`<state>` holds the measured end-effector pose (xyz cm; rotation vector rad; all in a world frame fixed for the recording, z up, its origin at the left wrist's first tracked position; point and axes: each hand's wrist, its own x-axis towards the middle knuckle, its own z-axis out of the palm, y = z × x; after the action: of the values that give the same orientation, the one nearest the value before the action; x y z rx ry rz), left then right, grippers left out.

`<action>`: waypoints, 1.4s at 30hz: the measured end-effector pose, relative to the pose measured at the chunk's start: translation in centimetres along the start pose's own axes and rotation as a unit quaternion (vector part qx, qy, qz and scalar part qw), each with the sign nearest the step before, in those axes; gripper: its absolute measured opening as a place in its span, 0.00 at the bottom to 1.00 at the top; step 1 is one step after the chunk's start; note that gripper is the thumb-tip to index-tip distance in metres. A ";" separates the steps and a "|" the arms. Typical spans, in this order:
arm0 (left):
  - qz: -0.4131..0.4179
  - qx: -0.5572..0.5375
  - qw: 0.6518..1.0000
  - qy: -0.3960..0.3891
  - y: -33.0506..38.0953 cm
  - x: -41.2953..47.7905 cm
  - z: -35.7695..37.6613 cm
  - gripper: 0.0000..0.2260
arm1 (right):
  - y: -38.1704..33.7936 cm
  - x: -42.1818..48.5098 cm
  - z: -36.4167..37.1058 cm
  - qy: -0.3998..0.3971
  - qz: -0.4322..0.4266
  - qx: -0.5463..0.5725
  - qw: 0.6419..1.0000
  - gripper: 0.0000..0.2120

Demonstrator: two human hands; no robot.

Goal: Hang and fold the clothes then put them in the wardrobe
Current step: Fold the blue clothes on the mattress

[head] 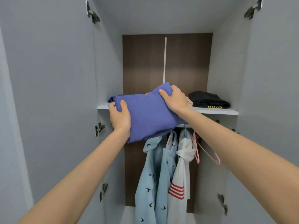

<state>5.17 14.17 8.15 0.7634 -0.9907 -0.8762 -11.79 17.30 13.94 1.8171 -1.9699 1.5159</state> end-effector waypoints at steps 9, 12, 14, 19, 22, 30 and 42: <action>0.021 0.019 0.999 0.046 -2.9 12.1 3.9 0.08 | 1.3 13.4 7.2 -0.033 -0.038 -0.019 0.999 0.20; 0.022 0.027 0.999 0.036 -4.1 16.5 4.9 0.08 | 1.7 17.8 9.8 -0.029 -0.043 -0.039 0.998 0.18; 0.023 0.029 0.999 0.032 -4.7 19.5 5.6 0.08 | 1.9 20.6 11.5 -0.030 -0.046 -0.049 0.997 0.16; 0.018 0.015 1.000 0.013 -6.0 26.6 7.7 0.08 | 2.2 27.9 15.5 -0.042 -0.052 -0.079 0.995 0.16; -0.011 0.014 1.000 0.008 -7.0 30.0 8.8 0.08 | 2.5 32.1 17.7 -0.048 -0.058 -0.084 0.994 0.15; -0.052 -0.003 0.999 0.011 -9.6 36.2 10.5 0.06 | 3.7 41.0 23.6 -0.148 -0.106 -0.060 0.981 0.19; -0.064 0.004 0.994 0.086 -13.1 38.8 11.4 0.05 | 5.9 47.7 33.0 -0.280 -0.150 -0.012 0.948 0.18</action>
<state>2.18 -27.62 15.57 0.9013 -0.7994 -0.9004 -12.97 -40.22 23.12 2.6052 -1.7495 0.9485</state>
